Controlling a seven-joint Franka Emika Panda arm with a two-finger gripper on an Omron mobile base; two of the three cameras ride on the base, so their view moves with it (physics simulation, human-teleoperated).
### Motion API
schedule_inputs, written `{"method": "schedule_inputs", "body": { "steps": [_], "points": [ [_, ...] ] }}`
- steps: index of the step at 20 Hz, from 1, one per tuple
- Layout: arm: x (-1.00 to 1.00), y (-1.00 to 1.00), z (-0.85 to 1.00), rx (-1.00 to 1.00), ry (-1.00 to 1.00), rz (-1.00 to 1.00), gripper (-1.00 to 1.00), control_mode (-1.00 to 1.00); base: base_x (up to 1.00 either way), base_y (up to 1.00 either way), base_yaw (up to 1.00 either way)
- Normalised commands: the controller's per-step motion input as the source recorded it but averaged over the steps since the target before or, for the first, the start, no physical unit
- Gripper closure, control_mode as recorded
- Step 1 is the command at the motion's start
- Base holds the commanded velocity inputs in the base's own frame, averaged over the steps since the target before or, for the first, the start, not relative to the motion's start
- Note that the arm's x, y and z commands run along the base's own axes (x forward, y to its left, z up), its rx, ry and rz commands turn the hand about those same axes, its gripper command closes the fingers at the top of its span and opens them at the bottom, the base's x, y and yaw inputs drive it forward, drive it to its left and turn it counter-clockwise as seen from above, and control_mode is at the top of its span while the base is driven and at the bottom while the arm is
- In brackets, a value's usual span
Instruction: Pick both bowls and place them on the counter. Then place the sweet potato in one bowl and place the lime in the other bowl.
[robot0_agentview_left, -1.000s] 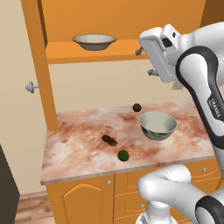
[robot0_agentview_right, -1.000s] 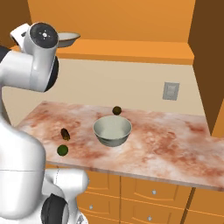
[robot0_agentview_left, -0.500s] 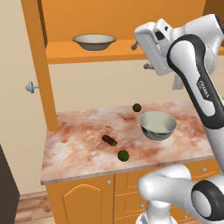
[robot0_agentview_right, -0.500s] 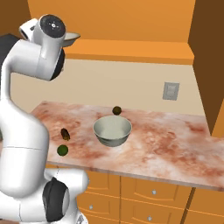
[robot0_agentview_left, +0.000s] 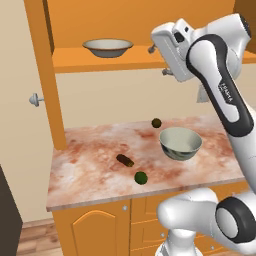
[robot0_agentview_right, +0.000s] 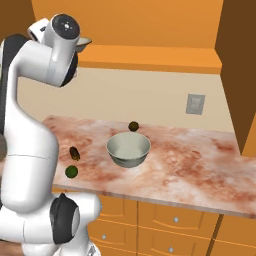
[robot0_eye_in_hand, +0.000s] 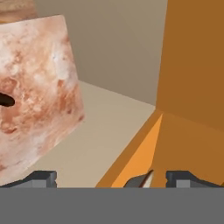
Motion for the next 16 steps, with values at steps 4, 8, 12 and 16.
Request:
{"method": "schedule_inputs", "body": {
  "steps": [4,8,12,16],
  "points": [
    [0.43,0.16,0.09,0.0,0.0,-0.01,-1.0,-1.0,0.0,0.0,0.0],
    [0.45,0.18,0.08,0.0,0.0,-0.03,-1.0,-1.0,0.0,0.0,0.0],
    [0.5,0.13,0.16,0.0,0.0,-0.03,-1.0,-1.0,0.0,0.0,0.0],
    [0.52,0.03,0.14,0.0,0.0,-0.03,-1.0,-1.0,0.0,0.0,0.0]
  ]
}}
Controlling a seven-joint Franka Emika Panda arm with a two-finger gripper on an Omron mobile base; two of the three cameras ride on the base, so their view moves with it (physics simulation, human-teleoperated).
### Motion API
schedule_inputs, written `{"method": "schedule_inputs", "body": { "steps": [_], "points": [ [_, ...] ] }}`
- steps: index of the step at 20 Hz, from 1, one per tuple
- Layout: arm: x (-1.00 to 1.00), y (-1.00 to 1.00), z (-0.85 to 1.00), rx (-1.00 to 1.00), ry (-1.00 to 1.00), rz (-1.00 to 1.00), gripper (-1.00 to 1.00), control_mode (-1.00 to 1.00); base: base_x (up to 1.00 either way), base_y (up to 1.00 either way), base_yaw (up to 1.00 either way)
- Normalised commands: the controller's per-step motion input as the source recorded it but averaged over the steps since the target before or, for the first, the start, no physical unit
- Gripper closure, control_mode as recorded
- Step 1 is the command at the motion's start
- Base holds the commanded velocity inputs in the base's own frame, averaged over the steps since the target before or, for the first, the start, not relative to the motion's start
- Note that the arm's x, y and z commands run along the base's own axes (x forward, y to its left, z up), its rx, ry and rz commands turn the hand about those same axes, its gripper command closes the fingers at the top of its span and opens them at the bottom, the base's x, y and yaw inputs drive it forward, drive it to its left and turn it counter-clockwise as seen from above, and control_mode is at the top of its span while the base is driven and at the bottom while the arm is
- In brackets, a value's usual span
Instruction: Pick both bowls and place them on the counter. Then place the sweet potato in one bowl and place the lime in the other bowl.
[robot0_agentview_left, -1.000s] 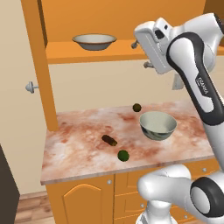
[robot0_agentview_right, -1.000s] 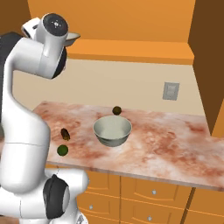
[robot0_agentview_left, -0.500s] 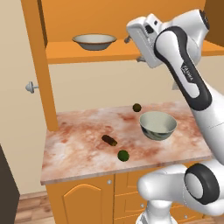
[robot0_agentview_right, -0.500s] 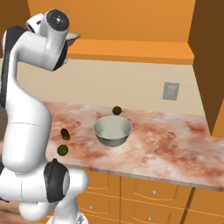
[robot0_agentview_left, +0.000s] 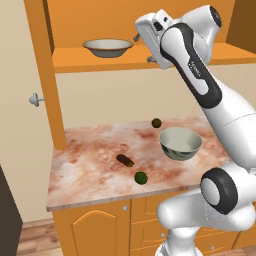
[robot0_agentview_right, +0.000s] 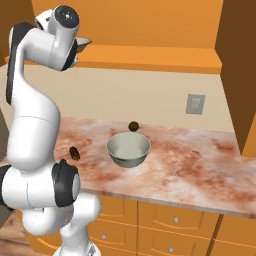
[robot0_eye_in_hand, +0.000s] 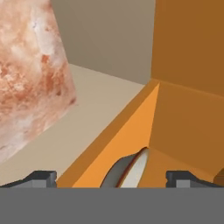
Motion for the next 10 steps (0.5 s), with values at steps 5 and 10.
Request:
{"method": "schedule_inputs", "body": {
  "steps": [5,10],
  "points": [
    [0.48,0.02,-0.01,0.0,0.0,0.0,-1.0,-1.0,0.0,0.0,0.0],
    [0.45,0.0,-0.08,-0.01,0.0,0.0,-1.0,-1.0,0.0,0.0,0.0]
  ]
}}
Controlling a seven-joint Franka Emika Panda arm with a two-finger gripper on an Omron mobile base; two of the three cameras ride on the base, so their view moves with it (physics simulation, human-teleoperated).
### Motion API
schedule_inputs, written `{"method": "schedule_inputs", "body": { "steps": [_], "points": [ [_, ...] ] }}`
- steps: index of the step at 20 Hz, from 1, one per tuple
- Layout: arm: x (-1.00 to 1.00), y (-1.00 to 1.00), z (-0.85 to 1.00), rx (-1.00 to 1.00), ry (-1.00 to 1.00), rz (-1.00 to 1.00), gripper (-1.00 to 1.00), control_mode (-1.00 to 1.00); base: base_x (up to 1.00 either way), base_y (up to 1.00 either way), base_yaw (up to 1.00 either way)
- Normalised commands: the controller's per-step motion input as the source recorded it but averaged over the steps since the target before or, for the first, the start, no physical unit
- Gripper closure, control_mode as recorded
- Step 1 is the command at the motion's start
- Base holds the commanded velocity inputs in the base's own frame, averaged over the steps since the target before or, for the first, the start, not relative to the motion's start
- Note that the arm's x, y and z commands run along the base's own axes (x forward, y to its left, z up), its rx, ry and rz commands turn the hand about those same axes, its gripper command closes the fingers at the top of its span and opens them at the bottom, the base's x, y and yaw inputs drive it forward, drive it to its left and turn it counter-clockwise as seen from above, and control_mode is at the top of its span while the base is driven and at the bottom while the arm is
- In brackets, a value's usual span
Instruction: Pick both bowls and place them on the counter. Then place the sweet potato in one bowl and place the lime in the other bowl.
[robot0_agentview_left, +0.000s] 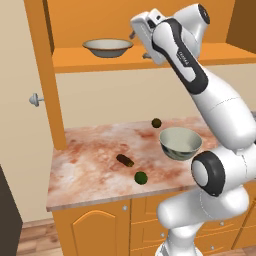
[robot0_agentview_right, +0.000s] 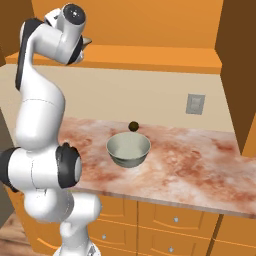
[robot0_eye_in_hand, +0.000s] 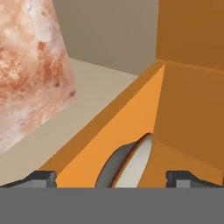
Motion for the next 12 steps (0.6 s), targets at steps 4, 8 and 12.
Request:
{"method": "schedule_inputs", "body": {
  "steps": [4,8,12],
  "points": [
    [0.49,0.0,-0.12,-0.04,0.01,0.0,-1.0,-1.0,0.0,0.0,0.0],
    [0.48,0.04,-0.18,-0.09,0.05,0.0,-1.0,-1.0,0.0,0.0,0.0],
    [0.45,0.09,-0.13,-0.07,0.06,0.0,-1.0,-1.0,0.0,0.0,0.0]
  ]
}}
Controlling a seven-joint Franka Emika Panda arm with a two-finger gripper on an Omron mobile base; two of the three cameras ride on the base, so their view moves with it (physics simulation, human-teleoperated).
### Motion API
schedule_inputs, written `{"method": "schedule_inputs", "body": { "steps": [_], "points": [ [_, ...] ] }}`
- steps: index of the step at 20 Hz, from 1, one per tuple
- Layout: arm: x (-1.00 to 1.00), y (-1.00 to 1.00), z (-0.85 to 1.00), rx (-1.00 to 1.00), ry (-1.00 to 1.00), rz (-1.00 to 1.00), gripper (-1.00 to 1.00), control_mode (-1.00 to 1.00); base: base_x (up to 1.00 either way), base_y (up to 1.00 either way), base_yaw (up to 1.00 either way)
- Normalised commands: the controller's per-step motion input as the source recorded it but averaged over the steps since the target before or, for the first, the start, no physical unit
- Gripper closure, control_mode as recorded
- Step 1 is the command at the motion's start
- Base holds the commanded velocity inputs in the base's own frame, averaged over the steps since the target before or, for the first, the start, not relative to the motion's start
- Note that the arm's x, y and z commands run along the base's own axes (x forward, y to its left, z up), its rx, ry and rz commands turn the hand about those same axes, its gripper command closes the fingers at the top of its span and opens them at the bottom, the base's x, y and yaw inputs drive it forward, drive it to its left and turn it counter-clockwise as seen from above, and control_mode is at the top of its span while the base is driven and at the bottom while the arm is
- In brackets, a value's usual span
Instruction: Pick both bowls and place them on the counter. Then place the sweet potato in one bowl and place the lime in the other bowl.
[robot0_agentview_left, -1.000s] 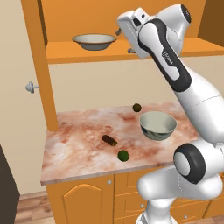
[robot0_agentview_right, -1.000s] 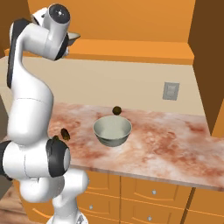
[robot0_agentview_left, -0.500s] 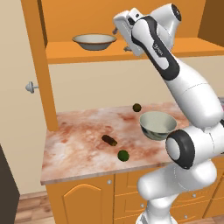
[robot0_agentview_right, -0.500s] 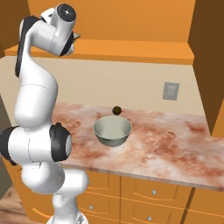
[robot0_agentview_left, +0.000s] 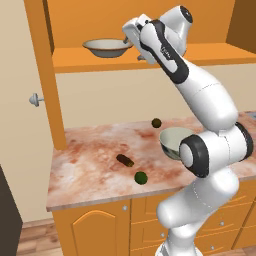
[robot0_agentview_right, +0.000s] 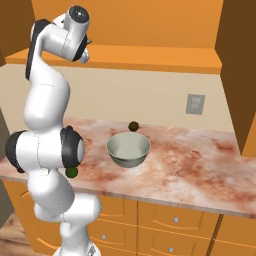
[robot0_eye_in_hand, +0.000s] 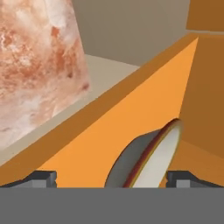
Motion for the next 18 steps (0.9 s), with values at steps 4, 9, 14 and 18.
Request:
{"method": "schedule_inputs", "body": {
  "steps": [4,9,14,18],
  "points": [
    [0.44,0.12,-0.06,-0.03,0.04,0.0,-1.0,-1.0,0.0,0.0,0.0],
    [0.39,0.12,0.0,0.0,0.02,0.0,-1.0,-1.0,0.0,0.0,0.0],
    [0.38,0.11,-0.05,-0.02,0.04,0.0,-1.0,-1.0,0.0,0.0,0.0],
    [0.39,0.16,-0.12,-0.03,0.04,-0.02,-1.0,-1.0,0.0,0.0,0.0]
  ]
}}
